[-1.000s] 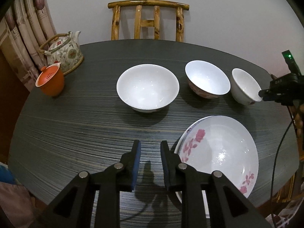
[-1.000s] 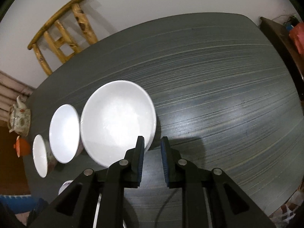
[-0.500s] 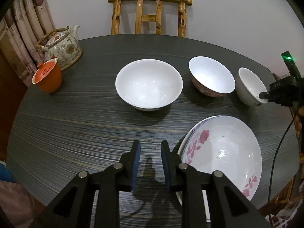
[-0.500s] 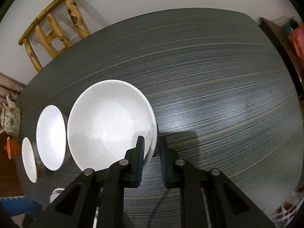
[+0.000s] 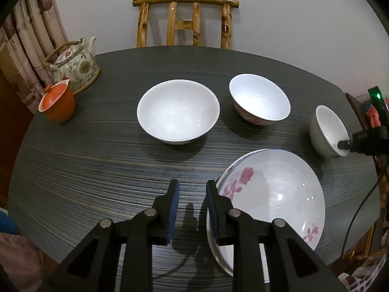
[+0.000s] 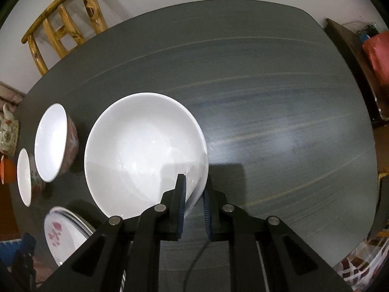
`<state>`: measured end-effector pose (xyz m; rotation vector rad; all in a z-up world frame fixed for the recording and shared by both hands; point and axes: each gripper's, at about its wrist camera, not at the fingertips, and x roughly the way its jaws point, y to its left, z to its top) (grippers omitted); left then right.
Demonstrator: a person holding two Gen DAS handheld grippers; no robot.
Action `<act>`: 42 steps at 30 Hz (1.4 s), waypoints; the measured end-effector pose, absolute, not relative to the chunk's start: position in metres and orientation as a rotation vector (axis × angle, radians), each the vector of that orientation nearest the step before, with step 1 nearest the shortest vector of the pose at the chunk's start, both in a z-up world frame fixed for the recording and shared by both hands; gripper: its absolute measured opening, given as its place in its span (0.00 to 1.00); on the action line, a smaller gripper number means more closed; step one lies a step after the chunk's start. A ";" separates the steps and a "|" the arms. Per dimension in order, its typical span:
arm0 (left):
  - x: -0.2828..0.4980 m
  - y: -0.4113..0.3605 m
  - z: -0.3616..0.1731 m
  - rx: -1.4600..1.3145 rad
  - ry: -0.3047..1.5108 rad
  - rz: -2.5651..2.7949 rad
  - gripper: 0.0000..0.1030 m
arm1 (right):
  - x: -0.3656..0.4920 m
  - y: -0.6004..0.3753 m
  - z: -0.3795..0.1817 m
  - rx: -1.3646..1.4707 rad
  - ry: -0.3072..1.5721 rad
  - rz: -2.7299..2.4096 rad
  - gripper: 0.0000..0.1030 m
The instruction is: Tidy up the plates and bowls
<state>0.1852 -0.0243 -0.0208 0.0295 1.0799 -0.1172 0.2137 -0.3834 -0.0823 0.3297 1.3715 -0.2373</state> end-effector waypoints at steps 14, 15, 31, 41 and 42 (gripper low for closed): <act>0.174 -0.035 -0.010 0.050 1.077 -0.115 0.23 | 0.154 -0.393 -0.085 0.315 1.416 -0.238 0.12; 0.174 -0.035 -0.009 0.050 1.074 -0.116 0.23 | 0.152 -0.392 -0.085 0.318 1.418 -0.235 0.12; 0.179 -0.027 -0.002 0.008 1.096 -0.109 0.23 | 0.113 -0.395 -0.084 0.351 1.410 -0.215 0.16; 0.201 -0.006 0.024 -0.043 1.097 -0.114 0.23 | 0.102 -0.399 -0.028 0.324 1.324 -0.222 0.17; 0.205 -0.005 0.029 -0.046 1.096 -0.124 0.23 | 0.104 -0.396 -0.022 0.319 1.314 -0.214 0.17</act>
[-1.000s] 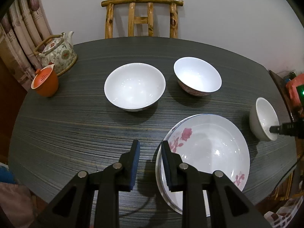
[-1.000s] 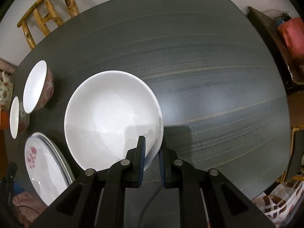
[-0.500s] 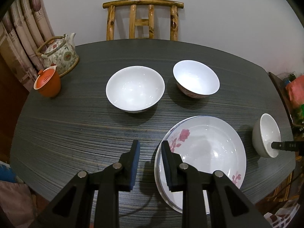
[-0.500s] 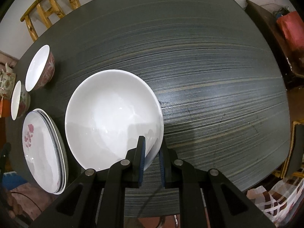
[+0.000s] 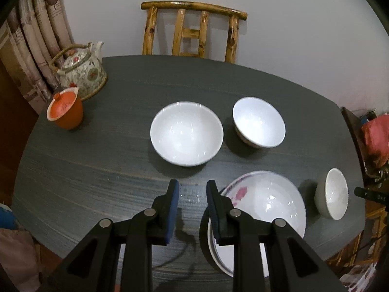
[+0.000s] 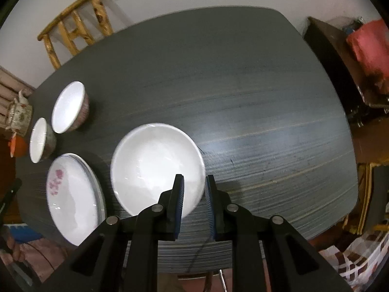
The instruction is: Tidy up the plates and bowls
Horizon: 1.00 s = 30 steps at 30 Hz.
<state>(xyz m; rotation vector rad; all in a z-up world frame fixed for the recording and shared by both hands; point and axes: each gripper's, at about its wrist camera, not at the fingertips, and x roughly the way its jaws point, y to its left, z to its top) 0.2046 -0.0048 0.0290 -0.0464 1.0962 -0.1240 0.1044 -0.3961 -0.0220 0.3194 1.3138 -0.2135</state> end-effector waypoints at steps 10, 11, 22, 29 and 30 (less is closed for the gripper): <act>0.261 -0.017 0.050 -0.096 1.159 -0.245 0.23 | 0.161 -0.331 0.001 0.306 1.277 -0.019 0.18; 0.269 -0.021 0.050 -0.098 1.168 -0.256 0.23 | 0.168 -0.325 0.000 0.304 1.276 -0.004 0.18; 0.355 -0.047 0.007 -0.191 1.307 -0.339 0.23 | 0.247 -0.279 -0.033 0.359 1.299 0.086 0.18; 0.389 -0.058 -0.026 -0.190 1.374 -0.326 0.23 | 0.281 -0.273 -0.058 0.364 1.336 0.096 0.18; 0.391 -0.061 -0.030 -0.180 1.378 -0.328 0.23 | 0.285 -0.272 -0.061 0.360 1.343 0.095 0.18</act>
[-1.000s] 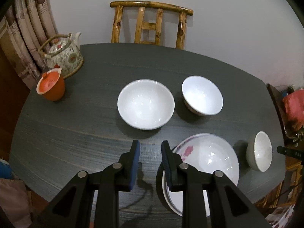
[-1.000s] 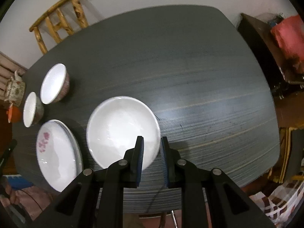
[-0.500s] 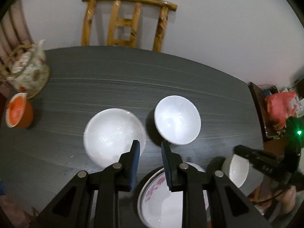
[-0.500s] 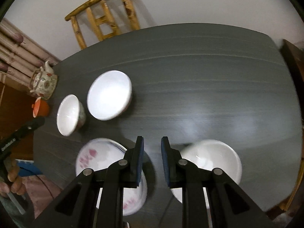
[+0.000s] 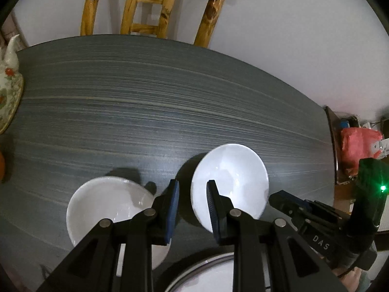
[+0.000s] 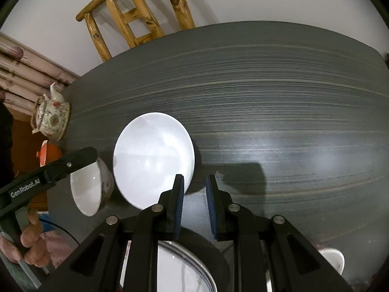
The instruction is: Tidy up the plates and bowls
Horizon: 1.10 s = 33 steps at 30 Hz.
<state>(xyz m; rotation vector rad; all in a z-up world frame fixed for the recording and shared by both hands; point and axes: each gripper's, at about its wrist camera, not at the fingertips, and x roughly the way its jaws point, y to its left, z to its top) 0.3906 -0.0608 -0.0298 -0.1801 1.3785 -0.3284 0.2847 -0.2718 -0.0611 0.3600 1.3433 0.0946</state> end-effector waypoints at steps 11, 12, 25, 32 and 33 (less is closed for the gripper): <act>0.403 -0.076 -0.059 -0.141 1.422 -0.311 0.23 | 0.305 -0.269 -0.091 0.376 1.393 0.103 0.16; 0.404 -0.078 -0.061 -0.140 1.428 -0.311 0.23 | 0.305 -0.269 -0.093 0.382 1.396 0.104 0.16; 0.400 -0.088 -0.069 -0.150 1.466 -0.301 0.08 | 0.306 -0.267 -0.099 0.410 1.396 0.107 0.08; 0.389 -0.092 -0.062 -0.136 1.448 -0.307 0.07 | 0.299 -0.270 -0.096 0.428 1.390 0.103 0.08; 0.388 -0.094 -0.060 -0.138 1.447 -0.314 0.07 | 0.297 -0.271 -0.094 0.428 1.388 0.102 0.08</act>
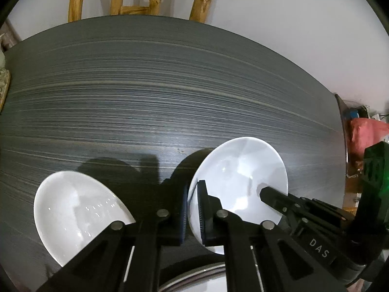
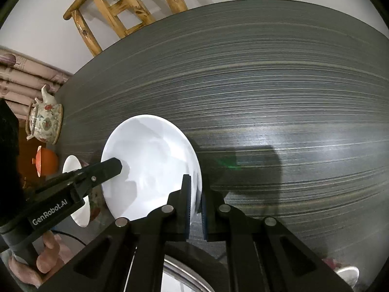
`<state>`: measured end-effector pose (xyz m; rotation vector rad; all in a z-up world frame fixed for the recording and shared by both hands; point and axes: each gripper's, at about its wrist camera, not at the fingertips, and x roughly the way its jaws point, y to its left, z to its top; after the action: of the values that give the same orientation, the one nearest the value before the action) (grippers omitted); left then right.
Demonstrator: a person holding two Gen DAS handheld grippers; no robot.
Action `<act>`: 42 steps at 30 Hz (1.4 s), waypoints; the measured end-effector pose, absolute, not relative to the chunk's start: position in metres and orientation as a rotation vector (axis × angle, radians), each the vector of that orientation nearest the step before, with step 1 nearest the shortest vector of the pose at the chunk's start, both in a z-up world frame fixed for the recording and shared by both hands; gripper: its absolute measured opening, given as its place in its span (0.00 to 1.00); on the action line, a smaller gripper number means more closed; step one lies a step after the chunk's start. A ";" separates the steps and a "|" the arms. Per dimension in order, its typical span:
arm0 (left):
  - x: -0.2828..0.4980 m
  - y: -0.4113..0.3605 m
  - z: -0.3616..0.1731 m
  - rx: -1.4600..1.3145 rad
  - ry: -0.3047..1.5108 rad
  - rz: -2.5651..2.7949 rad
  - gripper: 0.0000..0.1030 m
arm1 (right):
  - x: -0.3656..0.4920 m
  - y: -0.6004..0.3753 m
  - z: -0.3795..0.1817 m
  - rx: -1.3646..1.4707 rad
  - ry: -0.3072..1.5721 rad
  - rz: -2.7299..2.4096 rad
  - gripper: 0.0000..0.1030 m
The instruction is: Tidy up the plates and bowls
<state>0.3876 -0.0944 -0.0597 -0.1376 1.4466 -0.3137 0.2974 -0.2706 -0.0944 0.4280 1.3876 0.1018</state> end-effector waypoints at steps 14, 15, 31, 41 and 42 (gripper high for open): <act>0.340 -0.129 -0.010 -0.097 1.400 -0.362 0.07 | 0.251 -0.293 -0.047 0.435 1.332 0.083 0.08; 0.333 -0.137 -0.008 -0.095 1.397 -0.366 0.07 | 0.247 -0.295 -0.045 0.437 1.328 0.082 0.08; 0.245 -0.234 0.014 -0.005 1.411 -0.501 0.07 | 0.146 -0.386 -0.009 0.489 1.274 -0.037 0.08; 0.224 -0.267 -0.023 0.032 1.480 -0.508 0.08 | 0.116 -0.426 -0.036 0.533 1.302 -0.090 0.08; 0.223 -0.268 -0.024 0.042 1.476 -0.507 0.08 | 0.115 -0.427 -0.039 0.539 1.303 -0.088 0.08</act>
<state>0.2229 -0.2682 -0.0245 0.0417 1.4764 -0.5073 0.1153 -0.4273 -0.0391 0.5386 1.3033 -0.0883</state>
